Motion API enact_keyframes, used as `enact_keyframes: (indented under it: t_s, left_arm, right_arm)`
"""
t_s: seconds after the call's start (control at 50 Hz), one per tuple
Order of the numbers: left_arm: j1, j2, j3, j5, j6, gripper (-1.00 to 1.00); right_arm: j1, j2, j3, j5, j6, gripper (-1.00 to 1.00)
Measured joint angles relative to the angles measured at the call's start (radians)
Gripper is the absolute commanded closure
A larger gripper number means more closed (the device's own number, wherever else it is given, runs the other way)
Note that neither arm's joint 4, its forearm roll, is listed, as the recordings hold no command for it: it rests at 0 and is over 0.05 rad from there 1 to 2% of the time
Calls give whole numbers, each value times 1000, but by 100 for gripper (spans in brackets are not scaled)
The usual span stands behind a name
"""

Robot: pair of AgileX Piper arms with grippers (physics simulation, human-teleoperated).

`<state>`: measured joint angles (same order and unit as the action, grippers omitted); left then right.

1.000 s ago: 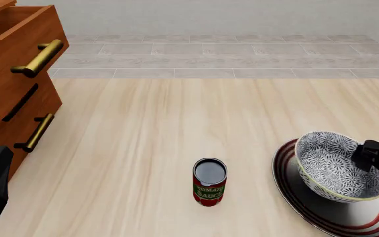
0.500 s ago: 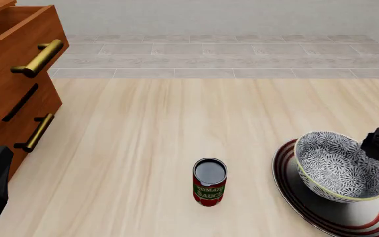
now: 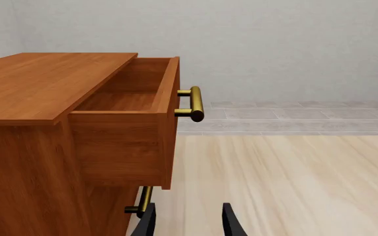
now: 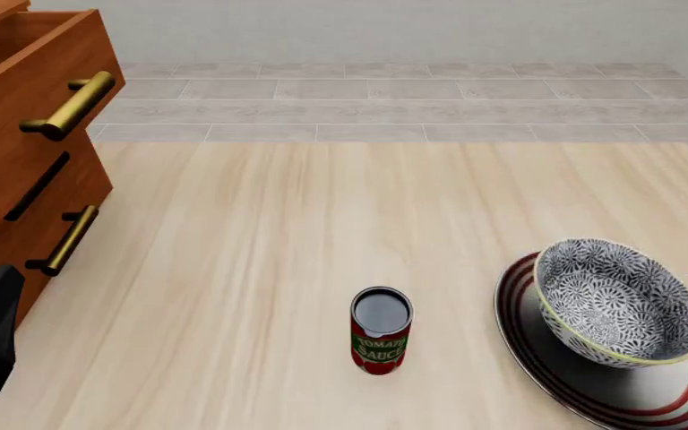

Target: Put the bowl on the plate.

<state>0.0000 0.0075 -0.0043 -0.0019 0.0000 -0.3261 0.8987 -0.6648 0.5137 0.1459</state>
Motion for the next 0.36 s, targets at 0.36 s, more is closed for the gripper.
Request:
enact_keyframes:
  t_s: [0.36]
  left_arm:
    - [0, 0, 0, 0, 0, -100]
  right_arm:
    - [3, -24, -193, 109, -35, -100]
